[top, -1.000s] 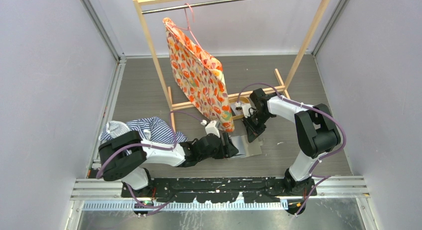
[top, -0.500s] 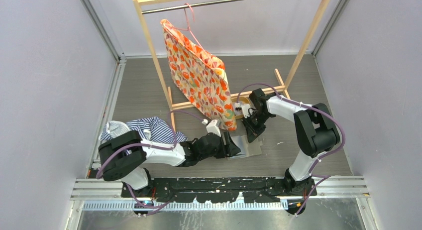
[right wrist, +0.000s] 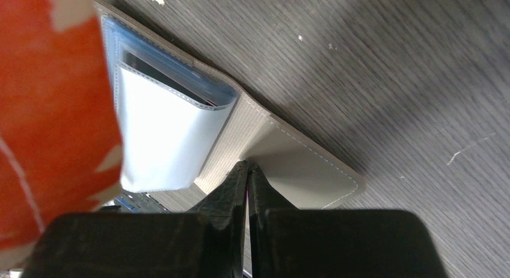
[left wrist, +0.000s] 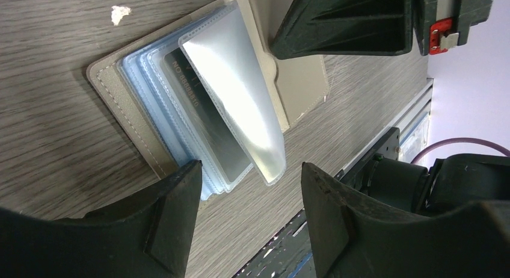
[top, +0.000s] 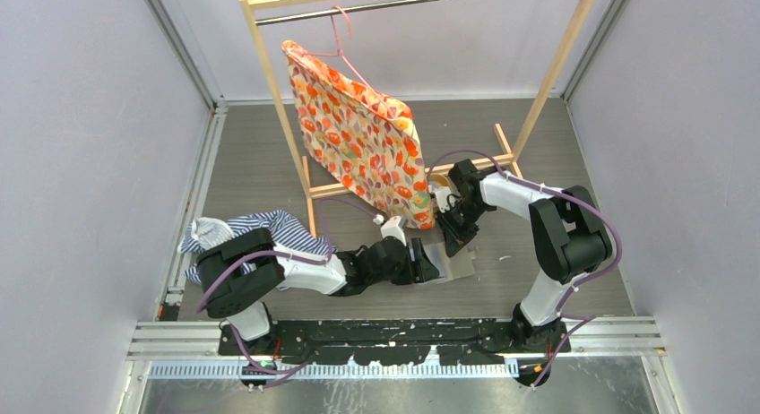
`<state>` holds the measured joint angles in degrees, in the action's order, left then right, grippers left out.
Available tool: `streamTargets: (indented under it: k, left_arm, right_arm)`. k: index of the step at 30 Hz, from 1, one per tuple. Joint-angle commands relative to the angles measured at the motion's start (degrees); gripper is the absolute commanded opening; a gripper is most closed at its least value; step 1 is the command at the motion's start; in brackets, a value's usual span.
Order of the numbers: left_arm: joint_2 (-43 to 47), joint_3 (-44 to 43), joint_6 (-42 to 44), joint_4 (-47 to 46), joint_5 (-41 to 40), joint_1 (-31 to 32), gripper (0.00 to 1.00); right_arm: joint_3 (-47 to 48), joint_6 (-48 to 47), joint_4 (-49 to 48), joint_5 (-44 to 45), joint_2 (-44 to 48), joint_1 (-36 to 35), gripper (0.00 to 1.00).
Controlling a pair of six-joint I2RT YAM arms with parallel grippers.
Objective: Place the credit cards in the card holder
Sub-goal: Open the card holder at the center of the board.
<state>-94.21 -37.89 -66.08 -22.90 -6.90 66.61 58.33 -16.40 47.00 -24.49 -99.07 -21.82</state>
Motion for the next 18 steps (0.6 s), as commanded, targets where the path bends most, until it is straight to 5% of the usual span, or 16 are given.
streamTargets:
  k: [1, 13, 18]
  left_arm:
    - [-0.73, -1.70, -0.58, -3.31, 1.35, -0.21, 0.63]
    - [-0.11, -0.38, -1.28, -9.79, 2.07, -1.01, 0.60]
    - [0.51, -1.04, -2.34, -3.80, 0.27, -1.15, 0.62]
  right_arm:
    - [1.79, -0.82, 0.69, 0.26, -0.46, -0.52, 0.09]
    - [2.04, -1.02, 1.33, -0.55, -0.67, -0.79, 0.09]
    - [2.06, -1.04, 1.27, -0.61, -0.77, -0.83, 0.09]
